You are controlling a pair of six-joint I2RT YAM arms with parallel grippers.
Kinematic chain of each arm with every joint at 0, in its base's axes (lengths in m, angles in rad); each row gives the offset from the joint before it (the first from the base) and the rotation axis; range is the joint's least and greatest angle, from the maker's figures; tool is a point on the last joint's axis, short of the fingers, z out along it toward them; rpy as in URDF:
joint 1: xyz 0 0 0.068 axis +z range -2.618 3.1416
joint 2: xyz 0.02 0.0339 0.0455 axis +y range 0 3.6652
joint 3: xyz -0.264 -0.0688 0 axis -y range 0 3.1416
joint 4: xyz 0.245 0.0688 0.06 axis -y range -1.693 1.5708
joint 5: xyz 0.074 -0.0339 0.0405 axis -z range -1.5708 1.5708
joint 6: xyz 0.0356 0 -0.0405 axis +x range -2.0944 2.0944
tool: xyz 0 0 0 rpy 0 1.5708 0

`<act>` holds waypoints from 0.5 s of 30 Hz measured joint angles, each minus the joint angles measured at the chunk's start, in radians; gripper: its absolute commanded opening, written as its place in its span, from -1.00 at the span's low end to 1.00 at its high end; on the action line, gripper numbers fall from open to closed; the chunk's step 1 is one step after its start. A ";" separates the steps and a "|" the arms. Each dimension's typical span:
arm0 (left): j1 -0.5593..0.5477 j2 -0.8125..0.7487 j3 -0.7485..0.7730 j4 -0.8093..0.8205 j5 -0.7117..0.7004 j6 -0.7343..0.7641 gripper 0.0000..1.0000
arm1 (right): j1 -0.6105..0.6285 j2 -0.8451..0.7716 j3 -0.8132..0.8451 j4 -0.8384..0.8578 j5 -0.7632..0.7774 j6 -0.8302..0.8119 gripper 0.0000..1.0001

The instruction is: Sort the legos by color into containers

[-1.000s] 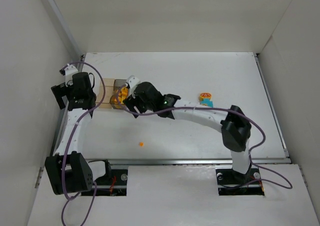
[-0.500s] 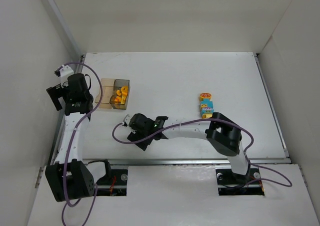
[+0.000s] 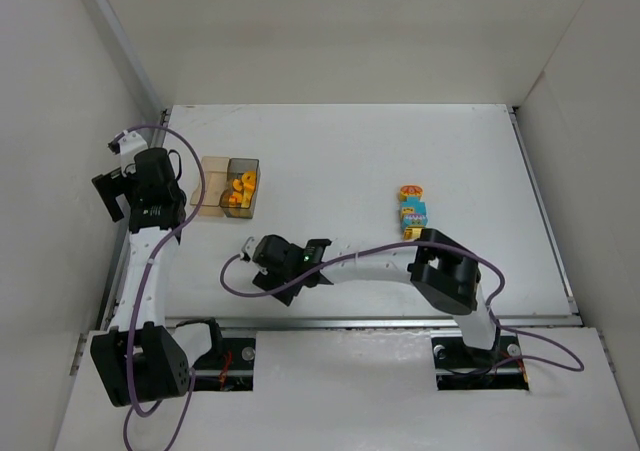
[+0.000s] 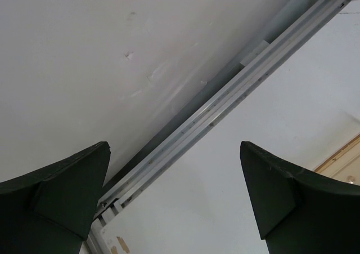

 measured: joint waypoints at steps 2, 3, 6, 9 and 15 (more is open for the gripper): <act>0.000 -0.005 -0.007 0.000 -0.001 0.003 1.00 | 0.006 0.007 0.003 0.003 0.004 0.001 -0.02; 0.000 -0.007 -0.010 0.000 -0.002 0.005 1.00 | 0.010 0.017 0.013 0.000 0.006 0.001 -0.09; 0.000 -0.007 -0.014 0.000 -0.003 0.006 1.00 | 0.015 0.059 0.050 0.005 0.016 0.003 -0.24; 0.000 -0.007 -0.014 0.000 -0.003 0.009 1.00 | 0.016 0.060 0.055 0.006 0.025 0.012 -0.28; 0.000 -0.008 -0.014 0.000 -0.003 0.010 1.00 | 0.014 0.061 0.055 0.007 0.043 0.023 -1.00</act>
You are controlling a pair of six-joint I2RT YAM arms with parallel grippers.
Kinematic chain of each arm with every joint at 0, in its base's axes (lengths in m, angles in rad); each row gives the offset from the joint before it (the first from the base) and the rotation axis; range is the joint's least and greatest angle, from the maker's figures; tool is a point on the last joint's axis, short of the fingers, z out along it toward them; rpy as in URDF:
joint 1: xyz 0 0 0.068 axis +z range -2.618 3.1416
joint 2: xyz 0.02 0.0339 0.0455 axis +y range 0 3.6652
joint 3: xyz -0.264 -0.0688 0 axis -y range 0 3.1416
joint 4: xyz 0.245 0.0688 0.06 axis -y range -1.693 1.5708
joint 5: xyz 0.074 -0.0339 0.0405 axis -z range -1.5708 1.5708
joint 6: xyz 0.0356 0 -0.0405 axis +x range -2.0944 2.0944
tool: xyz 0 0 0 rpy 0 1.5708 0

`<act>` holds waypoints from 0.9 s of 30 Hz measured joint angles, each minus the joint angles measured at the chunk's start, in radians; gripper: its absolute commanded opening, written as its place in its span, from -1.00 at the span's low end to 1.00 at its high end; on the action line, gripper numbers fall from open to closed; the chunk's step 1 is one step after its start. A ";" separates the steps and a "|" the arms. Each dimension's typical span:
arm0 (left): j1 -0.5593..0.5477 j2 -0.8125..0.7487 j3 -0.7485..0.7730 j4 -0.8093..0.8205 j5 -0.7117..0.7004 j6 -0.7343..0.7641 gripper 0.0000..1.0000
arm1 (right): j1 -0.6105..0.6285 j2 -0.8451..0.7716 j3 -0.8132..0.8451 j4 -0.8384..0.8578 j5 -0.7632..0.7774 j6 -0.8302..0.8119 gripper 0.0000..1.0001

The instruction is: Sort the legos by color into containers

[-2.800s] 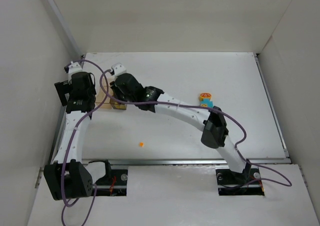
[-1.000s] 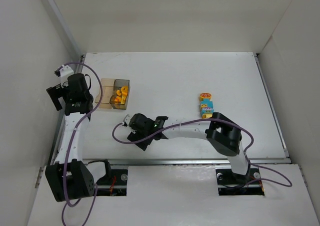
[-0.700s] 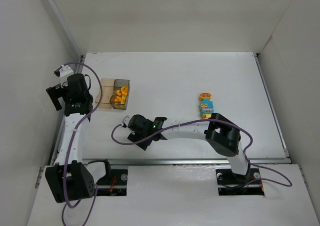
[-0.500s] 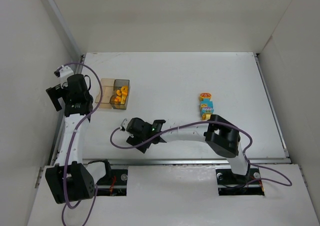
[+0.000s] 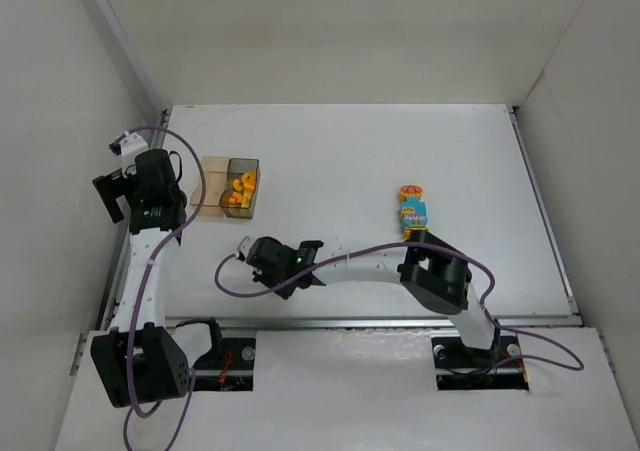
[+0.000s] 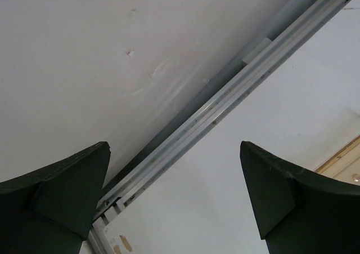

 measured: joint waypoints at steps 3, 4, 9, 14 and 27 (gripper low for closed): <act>0.000 0.000 0.000 0.000 0.000 0.001 1.00 | 0.000 0.001 0.011 -0.001 0.016 0.001 -1.00; 0.000 0.000 -0.001 0.001 0.001 0.002 1.00 | -0.002 0.001 0.019 0.000 0.024 0.000 -1.00; 0.000 0.000 -0.006 0.006 -0.006 0.002 1.00 | -0.069 0.007 0.151 0.043 -0.032 0.029 -1.00; 0.000 -0.001 -0.022 0.010 -0.022 0.002 1.00 | -0.237 0.086 0.411 0.190 -0.041 0.077 -1.00; -0.001 0.013 -0.045 0.029 -0.027 0.007 1.00 | -0.293 0.447 0.826 0.382 0.058 0.064 -0.97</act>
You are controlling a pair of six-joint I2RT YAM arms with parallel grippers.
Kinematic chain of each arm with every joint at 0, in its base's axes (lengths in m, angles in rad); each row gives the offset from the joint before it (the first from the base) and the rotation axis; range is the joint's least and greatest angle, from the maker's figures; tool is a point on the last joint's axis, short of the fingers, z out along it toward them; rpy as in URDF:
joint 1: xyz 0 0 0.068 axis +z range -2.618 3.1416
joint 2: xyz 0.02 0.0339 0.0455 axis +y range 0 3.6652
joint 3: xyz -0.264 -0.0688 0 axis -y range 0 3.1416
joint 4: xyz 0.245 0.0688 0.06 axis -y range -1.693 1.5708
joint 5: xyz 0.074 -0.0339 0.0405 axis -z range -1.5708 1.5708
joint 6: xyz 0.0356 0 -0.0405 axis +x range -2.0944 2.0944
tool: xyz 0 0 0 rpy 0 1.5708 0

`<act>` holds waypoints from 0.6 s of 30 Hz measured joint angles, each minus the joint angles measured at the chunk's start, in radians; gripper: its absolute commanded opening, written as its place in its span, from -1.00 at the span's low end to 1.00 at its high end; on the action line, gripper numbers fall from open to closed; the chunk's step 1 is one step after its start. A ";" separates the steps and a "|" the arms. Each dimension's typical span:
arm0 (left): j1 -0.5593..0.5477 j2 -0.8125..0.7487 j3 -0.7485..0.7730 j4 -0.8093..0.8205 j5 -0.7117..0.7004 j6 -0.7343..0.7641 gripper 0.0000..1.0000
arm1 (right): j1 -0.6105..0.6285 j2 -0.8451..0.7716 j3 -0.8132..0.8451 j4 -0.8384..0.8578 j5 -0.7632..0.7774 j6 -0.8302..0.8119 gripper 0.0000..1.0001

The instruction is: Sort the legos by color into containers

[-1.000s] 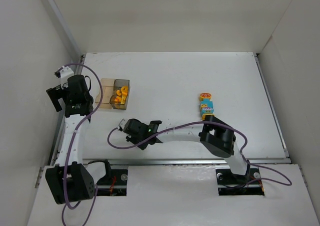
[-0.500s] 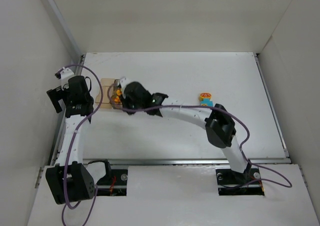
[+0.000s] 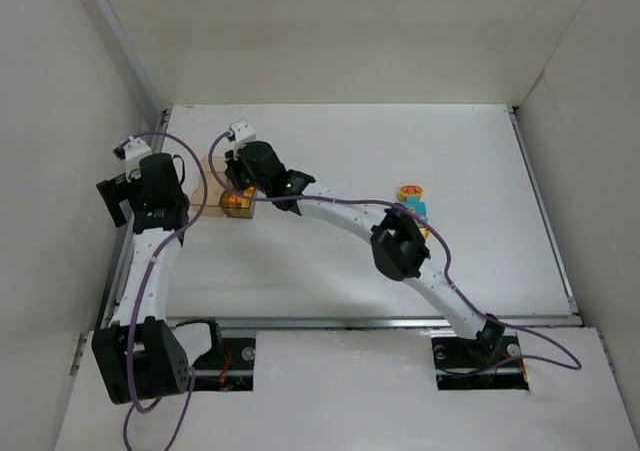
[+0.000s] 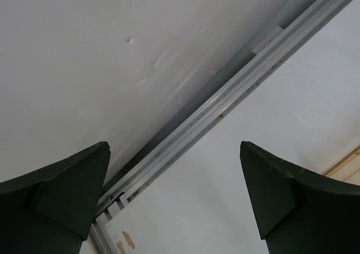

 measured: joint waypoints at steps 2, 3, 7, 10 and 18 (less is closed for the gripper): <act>0.000 0.013 0.000 0.002 0.000 0.000 1.00 | 0.002 0.023 0.000 0.006 -0.002 0.000 -0.59; 0.000 0.019 0.000 0.002 0.001 0.000 1.00 | 0.005 0.029 -0.006 0.012 -0.002 0.002 -0.41; 0.000 0.037 0.000 0.001 0.003 0.002 1.00 | 0.006 0.029 -0.038 0.023 -0.006 0.006 0.08; 0.000 0.038 0.000 0.002 0.005 0.003 1.00 | 0.006 0.029 -0.053 0.038 -0.004 0.008 0.08; 0.000 0.036 0.000 0.001 0.010 0.006 1.00 | 0.006 0.026 -0.088 0.046 0.003 0.011 0.30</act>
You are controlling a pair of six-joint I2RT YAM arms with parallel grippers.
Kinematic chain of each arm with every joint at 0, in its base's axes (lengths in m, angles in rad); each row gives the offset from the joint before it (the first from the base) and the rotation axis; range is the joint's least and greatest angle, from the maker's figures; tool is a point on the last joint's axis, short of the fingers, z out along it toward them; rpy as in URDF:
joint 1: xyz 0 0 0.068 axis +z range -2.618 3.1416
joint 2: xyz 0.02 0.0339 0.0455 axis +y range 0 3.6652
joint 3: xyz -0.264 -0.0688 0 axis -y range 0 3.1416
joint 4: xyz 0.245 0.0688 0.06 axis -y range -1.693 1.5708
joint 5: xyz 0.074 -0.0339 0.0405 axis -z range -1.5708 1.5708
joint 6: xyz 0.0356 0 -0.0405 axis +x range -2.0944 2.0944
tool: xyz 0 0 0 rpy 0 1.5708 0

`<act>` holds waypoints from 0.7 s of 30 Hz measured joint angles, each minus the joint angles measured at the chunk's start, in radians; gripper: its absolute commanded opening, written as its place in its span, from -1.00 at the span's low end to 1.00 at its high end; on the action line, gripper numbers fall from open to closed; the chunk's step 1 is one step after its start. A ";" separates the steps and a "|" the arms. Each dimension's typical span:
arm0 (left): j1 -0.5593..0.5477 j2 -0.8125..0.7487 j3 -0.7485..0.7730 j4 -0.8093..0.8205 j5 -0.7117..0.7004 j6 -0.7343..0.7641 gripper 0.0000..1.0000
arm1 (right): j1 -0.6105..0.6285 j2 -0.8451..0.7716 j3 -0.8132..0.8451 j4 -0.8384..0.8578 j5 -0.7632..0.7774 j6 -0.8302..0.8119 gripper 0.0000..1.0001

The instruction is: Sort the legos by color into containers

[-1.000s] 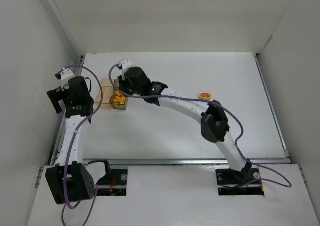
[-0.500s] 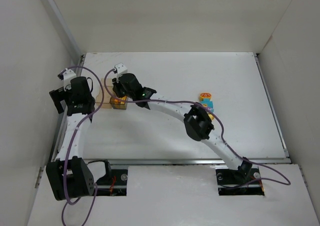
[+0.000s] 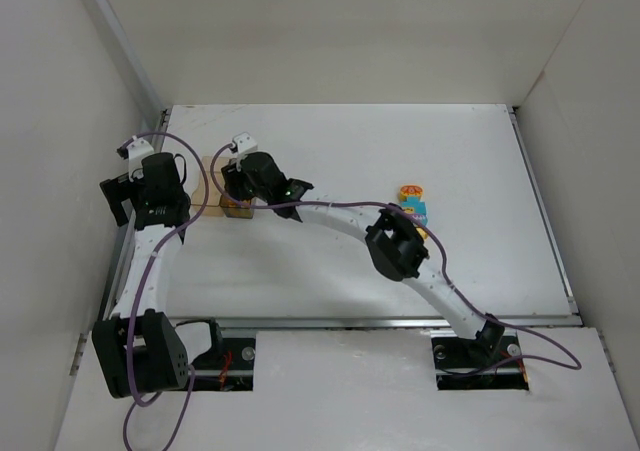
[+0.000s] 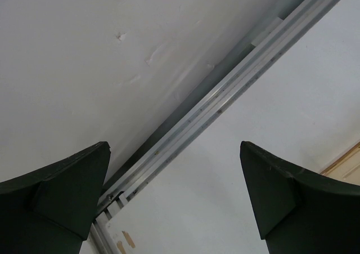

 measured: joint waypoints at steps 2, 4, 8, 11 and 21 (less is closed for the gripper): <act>0.000 -0.003 0.000 0.000 0.003 0.000 1.00 | 0.000 -0.003 -0.016 0.000 0.000 0.003 0.48; 0.000 -0.008 0.000 0.000 0.004 0.001 1.00 | 0.000 -0.006 -0.034 0.000 0.000 0.003 0.55; 0.000 -0.023 0.000 0.000 0.010 0.001 1.00 | 0.000 -0.013 -0.059 -0.001 0.000 0.003 0.57; 0.000 -0.029 0.000 0.000 0.013 0.001 1.00 | 0.000 -0.016 -0.059 -0.001 -0.001 0.003 0.61; 0.000 -0.034 0.000 -0.008 0.021 0.013 1.00 | -0.024 -0.228 -0.212 -0.013 -0.063 0.004 1.00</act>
